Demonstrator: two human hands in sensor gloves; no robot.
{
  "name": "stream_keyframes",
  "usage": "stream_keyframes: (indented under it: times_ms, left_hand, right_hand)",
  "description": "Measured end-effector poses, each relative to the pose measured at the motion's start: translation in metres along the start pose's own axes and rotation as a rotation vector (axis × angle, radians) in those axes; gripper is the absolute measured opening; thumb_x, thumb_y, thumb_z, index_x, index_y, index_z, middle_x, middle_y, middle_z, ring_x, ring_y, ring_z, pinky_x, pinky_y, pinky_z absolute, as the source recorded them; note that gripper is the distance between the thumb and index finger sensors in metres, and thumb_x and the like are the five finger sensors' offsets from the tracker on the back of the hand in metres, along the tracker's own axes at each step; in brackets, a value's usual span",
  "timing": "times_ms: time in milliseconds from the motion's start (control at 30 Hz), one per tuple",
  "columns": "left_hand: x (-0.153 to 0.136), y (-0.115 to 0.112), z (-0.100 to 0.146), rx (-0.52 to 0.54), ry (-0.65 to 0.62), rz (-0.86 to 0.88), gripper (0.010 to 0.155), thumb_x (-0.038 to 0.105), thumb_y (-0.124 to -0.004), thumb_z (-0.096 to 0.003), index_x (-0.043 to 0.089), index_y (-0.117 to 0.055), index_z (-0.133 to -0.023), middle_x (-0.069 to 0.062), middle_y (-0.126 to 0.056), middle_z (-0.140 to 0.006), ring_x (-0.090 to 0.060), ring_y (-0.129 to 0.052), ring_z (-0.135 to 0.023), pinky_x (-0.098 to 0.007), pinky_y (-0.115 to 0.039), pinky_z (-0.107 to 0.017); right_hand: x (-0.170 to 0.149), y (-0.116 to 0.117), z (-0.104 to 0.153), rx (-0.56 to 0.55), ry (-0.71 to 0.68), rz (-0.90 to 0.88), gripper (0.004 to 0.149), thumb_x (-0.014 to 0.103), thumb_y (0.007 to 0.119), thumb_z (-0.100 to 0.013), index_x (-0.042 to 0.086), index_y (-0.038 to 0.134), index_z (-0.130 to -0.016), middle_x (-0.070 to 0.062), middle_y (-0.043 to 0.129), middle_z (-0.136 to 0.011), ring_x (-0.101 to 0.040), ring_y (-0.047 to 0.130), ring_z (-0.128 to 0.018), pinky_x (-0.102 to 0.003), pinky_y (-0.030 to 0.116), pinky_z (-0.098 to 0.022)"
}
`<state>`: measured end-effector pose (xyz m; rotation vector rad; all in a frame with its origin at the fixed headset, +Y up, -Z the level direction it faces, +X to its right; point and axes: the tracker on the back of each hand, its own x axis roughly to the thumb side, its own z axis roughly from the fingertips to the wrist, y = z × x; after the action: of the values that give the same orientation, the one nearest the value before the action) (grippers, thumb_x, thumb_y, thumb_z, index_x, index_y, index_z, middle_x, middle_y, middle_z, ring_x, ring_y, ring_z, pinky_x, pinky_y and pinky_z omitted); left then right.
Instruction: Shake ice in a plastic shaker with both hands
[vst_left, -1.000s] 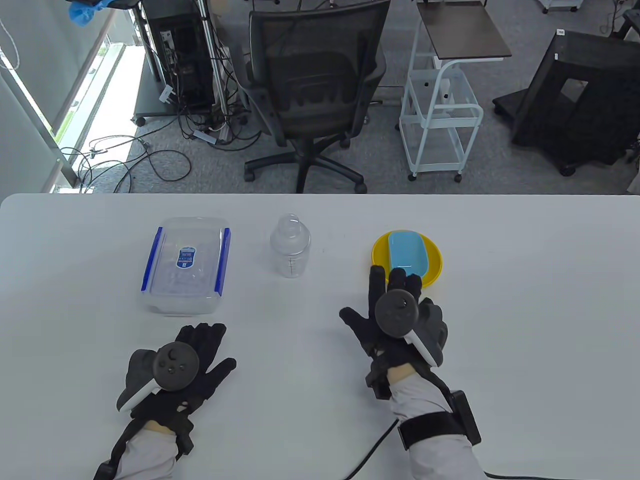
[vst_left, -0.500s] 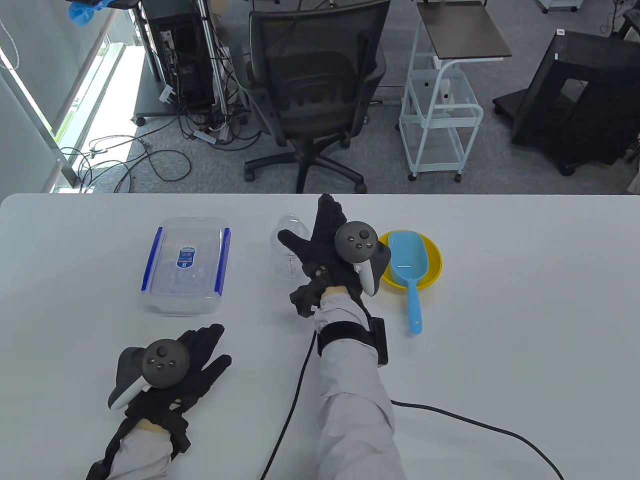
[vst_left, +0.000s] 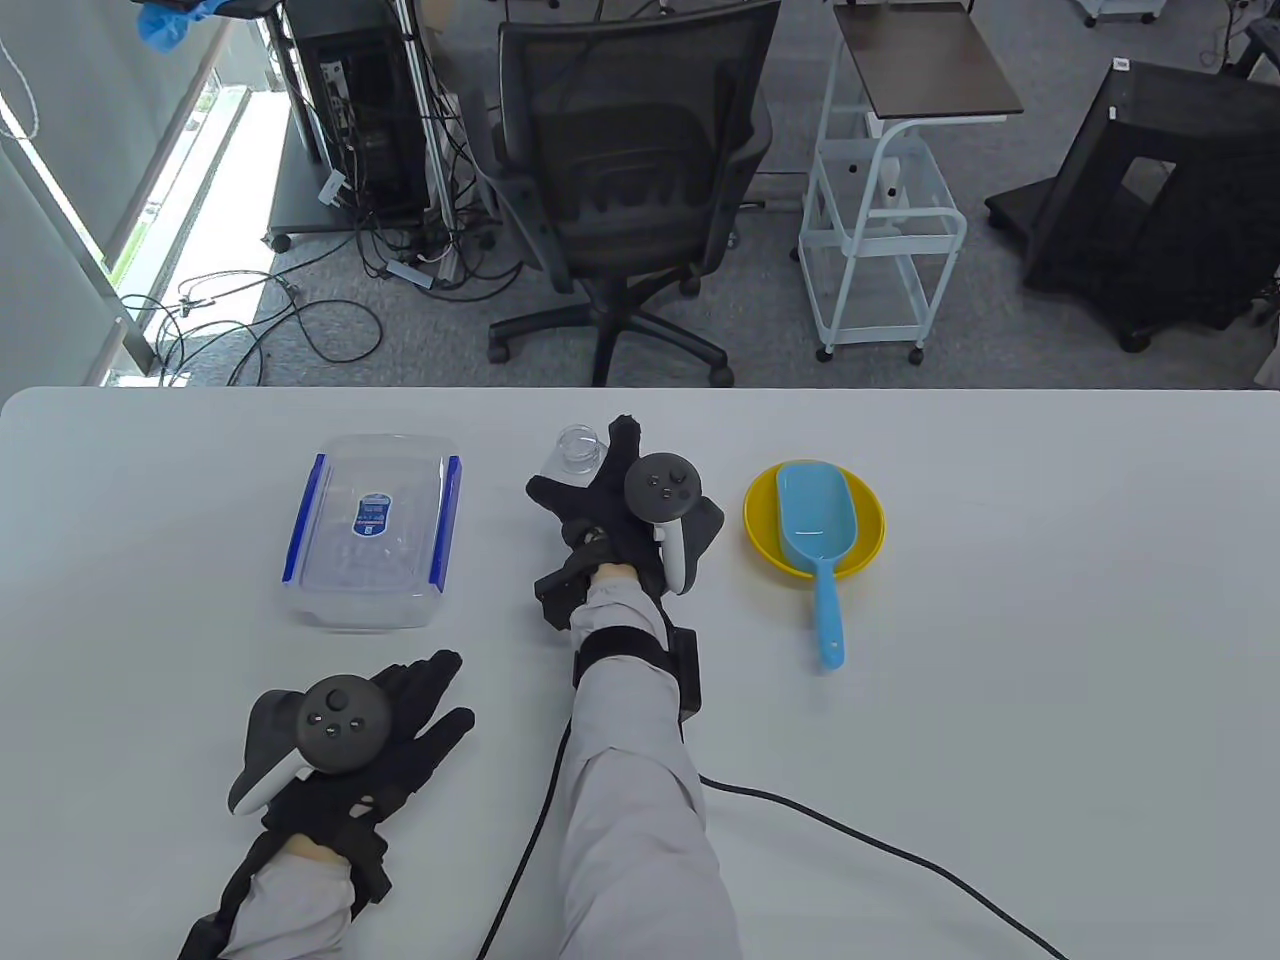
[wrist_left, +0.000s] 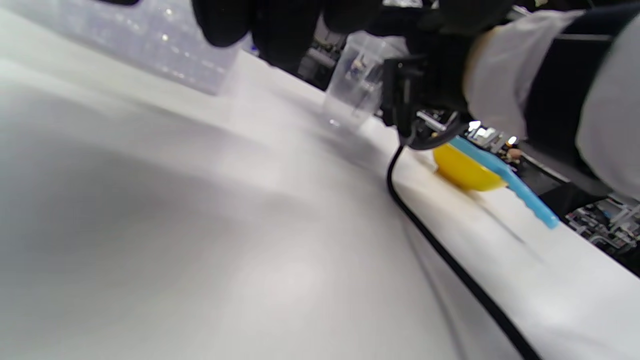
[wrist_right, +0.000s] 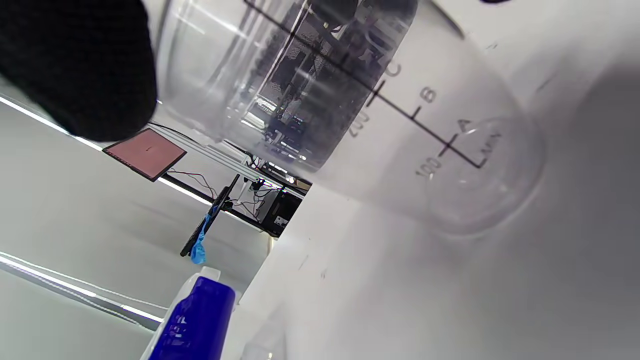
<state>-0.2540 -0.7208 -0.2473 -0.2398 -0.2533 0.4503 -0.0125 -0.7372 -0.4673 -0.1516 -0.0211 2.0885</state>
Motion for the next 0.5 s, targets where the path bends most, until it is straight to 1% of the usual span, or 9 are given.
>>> stream_keyframes:
  times_ms: [100, 200, 267, 400, 500]
  left_hand:
    - [0.003, 0.001, 0.002, 0.034, 0.001, -0.013, 0.074, 0.060, -0.054, -0.0665, 0.017, -0.040, -0.125, -0.028, -0.054, -0.123, -0.054, -0.047, -0.111, -0.083, -0.046, -0.069]
    - [0.007, 0.002, 0.005, 0.073, -0.006, -0.003, 0.076, 0.061, -0.054, -0.0665, 0.017, -0.034, -0.126, -0.029, -0.046, -0.125, -0.055, -0.040, -0.112, -0.083, -0.044, -0.069]
    - [0.011, 0.003, 0.007, 0.102, -0.013, 0.000, 0.077, 0.061, -0.053, -0.0667, 0.018, -0.030, -0.126, -0.030, -0.041, -0.125, -0.055, -0.036, -0.112, -0.083, -0.043, -0.069]
    - [0.018, 0.007, 0.013, 0.197, -0.031, 0.029, 0.080, 0.062, -0.052, -0.0667, 0.018, -0.019, -0.125, -0.031, -0.032, -0.126, -0.057, -0.029, -0.112, -0.083, -0.040, -0.069]
    - [0.029, 0.009, 0.017, 0.251, -0.076, 0.075, 0.082, 0.063, -0.052, -0.0669, 0.018, -0.014, -0.124, -0.032, -0.029, -0.126, -0.058, -0.027, -0.112, -0.083, -0.039, -0.069]
  right_hand:
    - [0.010, -0.005, 0.009, 0.001, -0.066, 0.039, 0.109, 0.047, 0.102, -0.036, 0.017, 0.023, -0.106, -0.031, 0.041, -0.106, -0.059, 0.052, -0.094, -0.078, 0.050, -0.063]
    - [0.026, -0.016, 0.023, 0.050, -0.180, 0.082, 0.108, 0.048, 0.102, -0.036, 0.014, 0.027, -0.106, -0.032, 0.043, -0.105, -0.059, 0.055, -0.093, -0.077, 0.052, -0.063]
    - [0.041, -0.027, 0.036, 0.054, -0.261, 0.110, 0.106, 0.047, 0.102, -0.035, 0.013, 0.030, -0.105, -0.033, 0.043, -0.104, -0.059, 0.055, -0.092, -0.077, 0.052, -0.063]
    - [0.067, -0.053, 0.072, 0.072, -0.447, 0.207, 0.106, 0.047, 0.102, -0.035, 0.013, 0.031, -0.105, -0.033, 0.043, -0.104, -0.059, 0.055, -0.092, -0.077, 0.052, -0.063]
    - [0.077, -0.069, 0.101, 0.062, -0.571, 0.250, 0.106, 0.047, 0.102, -0.035, 0.013, 0.031, -0.105, -0.033, 0.043, -0.104, -0.059, 0.056, -0.092, -0.076, 0.052, -0.063]
